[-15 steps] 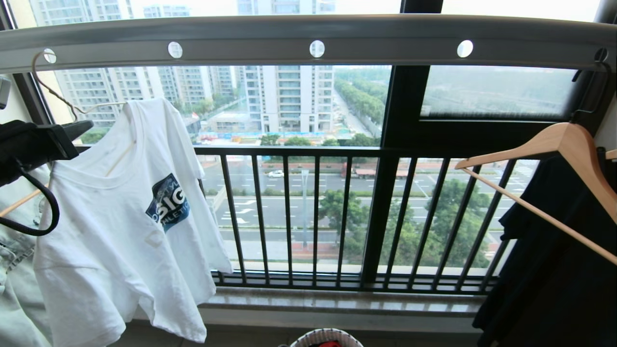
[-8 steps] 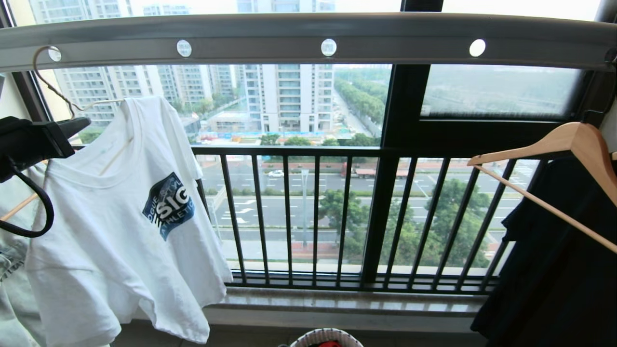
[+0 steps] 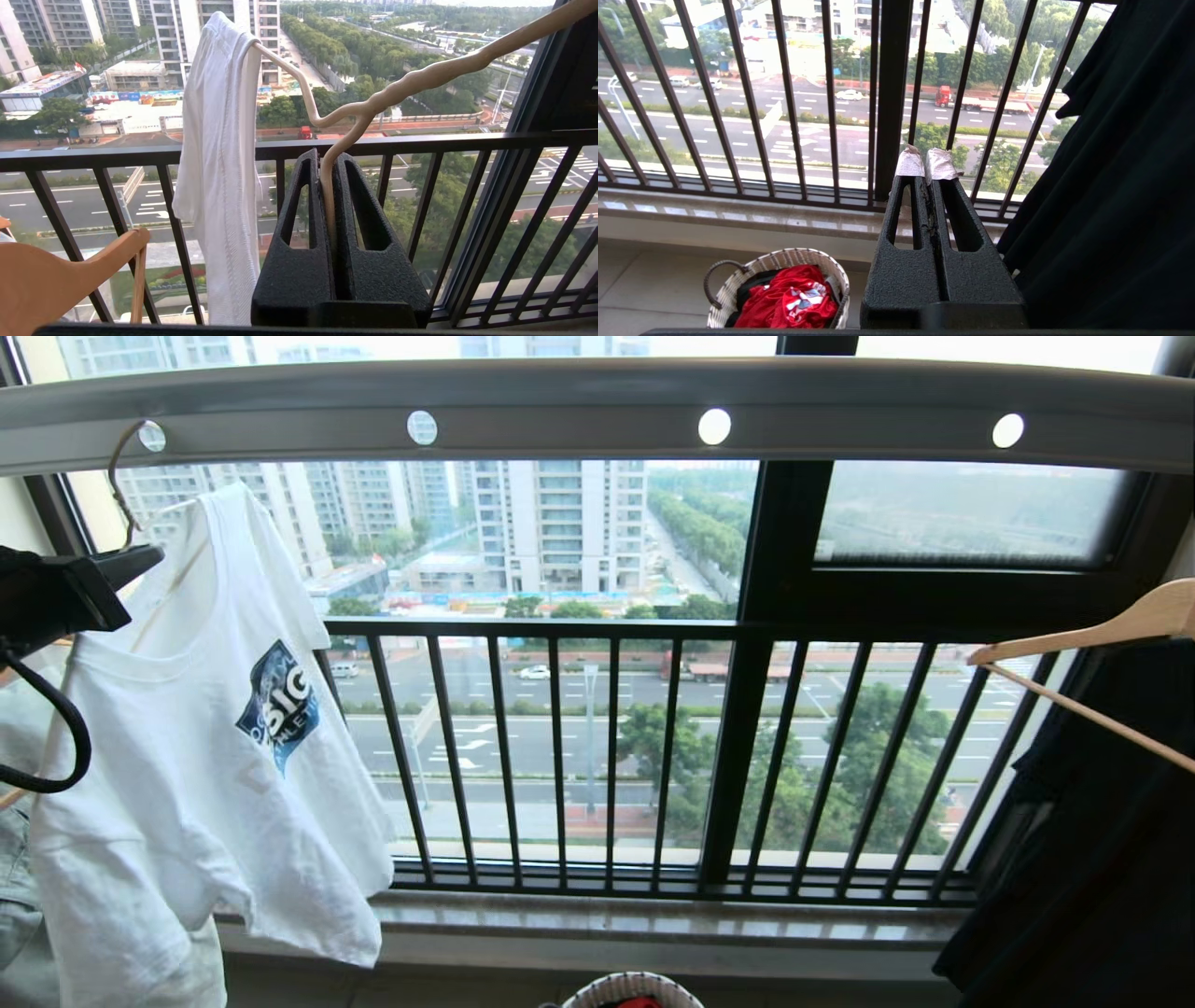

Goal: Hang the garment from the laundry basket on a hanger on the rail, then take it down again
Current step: Take the clothes off the clothes rack

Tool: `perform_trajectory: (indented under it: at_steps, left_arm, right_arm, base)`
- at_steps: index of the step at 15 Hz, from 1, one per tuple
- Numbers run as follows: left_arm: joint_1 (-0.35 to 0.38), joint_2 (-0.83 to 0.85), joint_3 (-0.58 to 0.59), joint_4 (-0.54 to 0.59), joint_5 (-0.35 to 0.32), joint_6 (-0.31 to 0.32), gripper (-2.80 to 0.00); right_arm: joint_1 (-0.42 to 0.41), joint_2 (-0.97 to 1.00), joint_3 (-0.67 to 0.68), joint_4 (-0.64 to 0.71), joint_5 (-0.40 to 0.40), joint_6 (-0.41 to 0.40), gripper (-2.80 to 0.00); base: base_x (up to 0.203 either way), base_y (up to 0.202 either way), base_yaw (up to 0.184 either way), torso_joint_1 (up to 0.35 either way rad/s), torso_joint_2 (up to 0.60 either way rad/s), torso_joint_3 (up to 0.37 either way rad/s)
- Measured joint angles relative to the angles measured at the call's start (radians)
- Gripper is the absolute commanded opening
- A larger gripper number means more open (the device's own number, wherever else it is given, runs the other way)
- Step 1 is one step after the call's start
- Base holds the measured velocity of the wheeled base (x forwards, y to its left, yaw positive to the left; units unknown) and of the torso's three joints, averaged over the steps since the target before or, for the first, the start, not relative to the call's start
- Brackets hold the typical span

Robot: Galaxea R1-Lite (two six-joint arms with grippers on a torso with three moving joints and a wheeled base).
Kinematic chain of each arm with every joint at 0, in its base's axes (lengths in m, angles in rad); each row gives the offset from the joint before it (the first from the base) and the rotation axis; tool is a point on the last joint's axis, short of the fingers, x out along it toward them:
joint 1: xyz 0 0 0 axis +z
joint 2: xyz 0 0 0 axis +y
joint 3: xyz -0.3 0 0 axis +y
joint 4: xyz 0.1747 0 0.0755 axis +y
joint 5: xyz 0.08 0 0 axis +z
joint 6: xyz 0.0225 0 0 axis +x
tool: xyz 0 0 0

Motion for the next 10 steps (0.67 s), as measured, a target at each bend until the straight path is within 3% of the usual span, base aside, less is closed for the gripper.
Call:
perform_trajectory:
  at_steps: [7,10]
  left_arm:
    - [-0.001,0.031,0.000,0.003,0.000,0.001,-2.80]
    - [0.000,0.073,0.002,-0.071,-0.006,0.000,-2.80]
  right_arm:
    - [0.000,0.000,0.000,0.000,0.000,0.000,-2.80]
    - [0.000,0.000,0.000,0.000,0.000,0.000,-2.80]
  base:
    - [0.000,0.000,0.000,0.000,0.00,0.000]
    - [0.000,0.000,0.000,0.000,0.00,0.000]
